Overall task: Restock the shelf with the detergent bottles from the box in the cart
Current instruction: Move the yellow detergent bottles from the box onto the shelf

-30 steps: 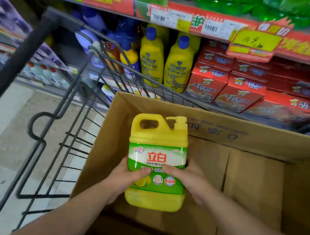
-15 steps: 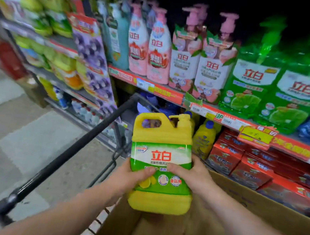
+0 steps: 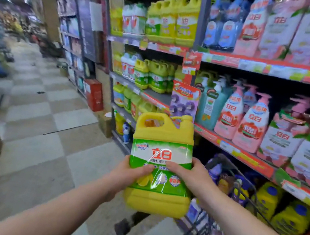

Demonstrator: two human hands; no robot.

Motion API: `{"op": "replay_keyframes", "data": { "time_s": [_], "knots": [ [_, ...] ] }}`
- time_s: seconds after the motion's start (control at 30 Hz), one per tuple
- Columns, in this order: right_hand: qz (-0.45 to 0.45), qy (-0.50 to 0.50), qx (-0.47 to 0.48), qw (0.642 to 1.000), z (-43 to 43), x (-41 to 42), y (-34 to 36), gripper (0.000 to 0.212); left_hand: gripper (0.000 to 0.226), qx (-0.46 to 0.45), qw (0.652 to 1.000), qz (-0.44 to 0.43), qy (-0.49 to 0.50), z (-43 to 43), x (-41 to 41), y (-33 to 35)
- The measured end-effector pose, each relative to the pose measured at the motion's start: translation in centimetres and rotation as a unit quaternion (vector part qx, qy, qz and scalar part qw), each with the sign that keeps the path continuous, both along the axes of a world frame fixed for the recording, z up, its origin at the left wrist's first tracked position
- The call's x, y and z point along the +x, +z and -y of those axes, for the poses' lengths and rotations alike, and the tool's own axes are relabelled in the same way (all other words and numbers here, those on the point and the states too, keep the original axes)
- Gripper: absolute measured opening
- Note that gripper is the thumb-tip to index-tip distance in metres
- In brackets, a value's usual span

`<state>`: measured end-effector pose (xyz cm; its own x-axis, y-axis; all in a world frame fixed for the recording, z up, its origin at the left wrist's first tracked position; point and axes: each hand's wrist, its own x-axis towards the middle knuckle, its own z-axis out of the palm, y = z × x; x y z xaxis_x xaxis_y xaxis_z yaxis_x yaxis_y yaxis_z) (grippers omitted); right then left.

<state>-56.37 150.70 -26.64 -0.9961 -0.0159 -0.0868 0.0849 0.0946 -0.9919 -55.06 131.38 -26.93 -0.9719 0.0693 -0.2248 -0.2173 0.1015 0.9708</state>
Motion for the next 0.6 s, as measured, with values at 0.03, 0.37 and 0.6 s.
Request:
{"op": "replay_keyframes", "data": {
  "time_s": [0.03, 0.37, 0.6],
  "knots": [
    [-0.006, 0.009, -0.002, 1.0, 2.6, -0.5, 0.2, 0.031, 0.048, 0.0, 1.0, -0.004, 0.005, 2.5, -0.1, 0.3],
    [-0.014, 0.073, 0.0, 0.997, 24.7, -5.0, 1.1, 0.055, 0.033, -0.019, 0.997, -0.059, 0.044, 24.3, -2.7, 2.1],
    [-0.016, 0.091, 0.014, 0.996, 29.9, -10.6, 2.0, 0.037, 0.022, 0.027, 0.997, -0.064, 0.045, 29.5, -7.7, 1.3]
  ]
}}
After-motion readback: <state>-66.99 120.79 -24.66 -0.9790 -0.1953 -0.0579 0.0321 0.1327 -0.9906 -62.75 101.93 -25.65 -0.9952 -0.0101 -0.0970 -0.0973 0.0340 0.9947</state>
